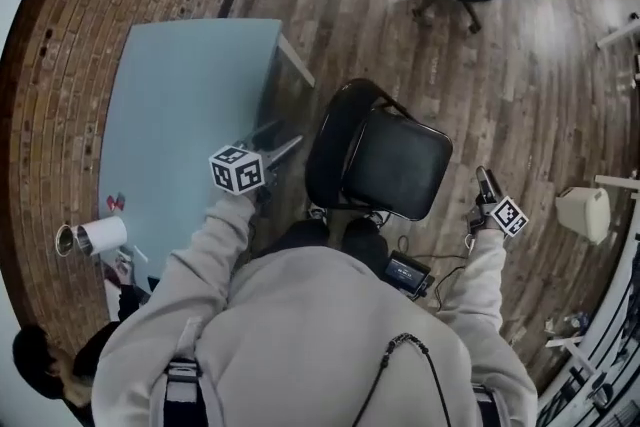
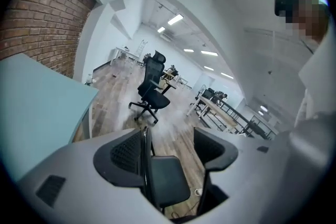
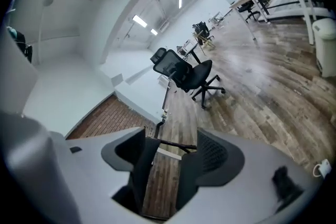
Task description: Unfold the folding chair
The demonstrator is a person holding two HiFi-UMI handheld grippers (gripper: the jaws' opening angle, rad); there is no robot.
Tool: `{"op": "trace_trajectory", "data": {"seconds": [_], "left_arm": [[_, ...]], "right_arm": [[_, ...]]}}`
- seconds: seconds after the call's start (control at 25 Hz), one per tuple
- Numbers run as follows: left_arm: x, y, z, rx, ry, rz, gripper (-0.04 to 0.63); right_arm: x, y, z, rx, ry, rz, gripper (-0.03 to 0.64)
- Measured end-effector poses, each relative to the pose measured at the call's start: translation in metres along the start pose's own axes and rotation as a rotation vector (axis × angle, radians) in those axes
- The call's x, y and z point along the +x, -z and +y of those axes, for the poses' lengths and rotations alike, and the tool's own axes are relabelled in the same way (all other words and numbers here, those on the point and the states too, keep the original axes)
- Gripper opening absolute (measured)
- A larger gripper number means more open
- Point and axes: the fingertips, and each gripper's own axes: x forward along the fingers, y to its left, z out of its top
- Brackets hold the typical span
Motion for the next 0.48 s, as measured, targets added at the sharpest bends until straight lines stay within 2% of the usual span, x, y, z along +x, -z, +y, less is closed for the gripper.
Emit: {"op": "trace_trajectory", "data": {"seconds": [0.16,0.32,0.36,0.4,0.44,0.48], "left_arm": [[-0.028,-0.035,-0.015,-0.002,0.061,-0.112,0.308],[-0.056,-0.068,-0.022,-0.005,0.099,-0.225,0.304],[-0.063,-0.076,-0.023,-0.005,0.104,-0.246,0.276],[-0.069,-0.083,-0.024,-0.004,0.112,-0.263,0.199],[-0.075,-0.088,-0.024,-0.005,0.122,-0.277,0.113],[-0.082,-0.092,-0.023,-0.005,0.134,-0.289,0.047]], "right_arm": [[-0.012,-0.028,0.078,-0.074,-0.003,-0.066,0.295],[-0.021,-0.053,0.132,-0.161,0.013,-0.059,0.293],[-0.025,-0.057,0.142,-0.184,0.028,-0.055,0.29],[-0.031,-0.06,0.149,-0.206,0.055,-0.057,0.22],[-0.039,-0.061,0.155,-0.227,0.086,-0.062,0.076],[-0.044,-0.06,0.162,-0.248,0.112,-0.067,0.008]]}}
